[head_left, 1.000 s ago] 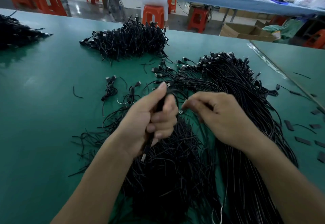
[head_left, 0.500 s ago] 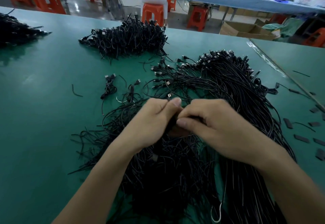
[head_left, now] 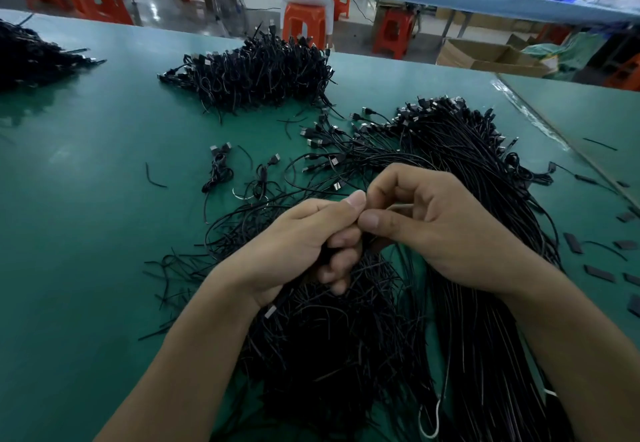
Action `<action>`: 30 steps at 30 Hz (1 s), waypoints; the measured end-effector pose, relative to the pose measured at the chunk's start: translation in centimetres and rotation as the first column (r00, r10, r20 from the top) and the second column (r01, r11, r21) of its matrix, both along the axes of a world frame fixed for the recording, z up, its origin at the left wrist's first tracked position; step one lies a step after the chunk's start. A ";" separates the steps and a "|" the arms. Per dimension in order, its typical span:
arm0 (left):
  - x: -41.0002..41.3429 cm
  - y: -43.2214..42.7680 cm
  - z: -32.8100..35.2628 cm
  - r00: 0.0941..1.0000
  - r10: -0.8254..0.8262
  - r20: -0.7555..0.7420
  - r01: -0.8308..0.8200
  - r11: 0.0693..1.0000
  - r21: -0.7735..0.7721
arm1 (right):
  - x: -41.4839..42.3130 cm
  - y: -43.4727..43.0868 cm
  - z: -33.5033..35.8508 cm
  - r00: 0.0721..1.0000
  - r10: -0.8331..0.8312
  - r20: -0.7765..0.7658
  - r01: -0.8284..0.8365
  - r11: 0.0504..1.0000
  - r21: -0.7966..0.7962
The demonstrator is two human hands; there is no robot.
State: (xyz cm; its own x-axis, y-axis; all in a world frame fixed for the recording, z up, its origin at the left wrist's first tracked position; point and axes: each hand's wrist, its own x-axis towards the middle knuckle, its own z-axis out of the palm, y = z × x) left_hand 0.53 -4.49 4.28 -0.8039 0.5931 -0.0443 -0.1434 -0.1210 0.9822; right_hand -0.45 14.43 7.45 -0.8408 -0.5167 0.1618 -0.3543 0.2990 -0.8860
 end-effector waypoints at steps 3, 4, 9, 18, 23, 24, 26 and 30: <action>-0.1 0.8 -0.4 0.989 0.135 -0.055 -0.139 0.986 -0.094 | -0.1 0.2 -0.2 0.993 -0.072 -0.090 0.080 0.992 0.097; -0.2 1.0 -0.5 0.977 0.183 -0.110 -0.198 0.969 -0.146 | -0.1 0.1 -0.3 0.989 -0.090 -0.120 0.105 0.986 0.127; -0.3 1.1 -0.5 0.952 0.272 -0.138 -0.294 0.939 -0.180 | 0.6 -1.0 -0.1 0.945 -0.132 -0.298 0.174 0.978 0.119; -0.4 1.1 -0.8 0.964 0.263 0.038 -0.253 0.951 -0.178 | 0.2 -2.4 -0.4 0.889 -0.180 -0.422 0.218 0.975 0.045; -0.9 0.6 -1.0 0.858 0.497 -0.133 -0.514 0.840 -0.175 | -1.1 -0.3 -1.9 0.965 -0.207 -0.163 0.239 0.948 0.209; -1.0 0.4 -0.8 0.836 0.533 -0.135 -0.549 0.821 -0.156 | -1.2 0.3 -2.4 0.976 -0.179 -0.128 0.211 0.923 0.322; -1.2 0.0 -0.6 0.796 0.595 -0.112 -0.605 0.789 -0.105 | -1.3 1.4 -3.8 0.987 -0.118 -0.111 0.160 0.812 0.562; -1.2 -0.1 -0.6 0.756 0.649 -0.080 -0.653 0.755 -0.050 | -1.2 2.5 -4.9 0.991 -0.020 -0.134 0.116 0.634 0.765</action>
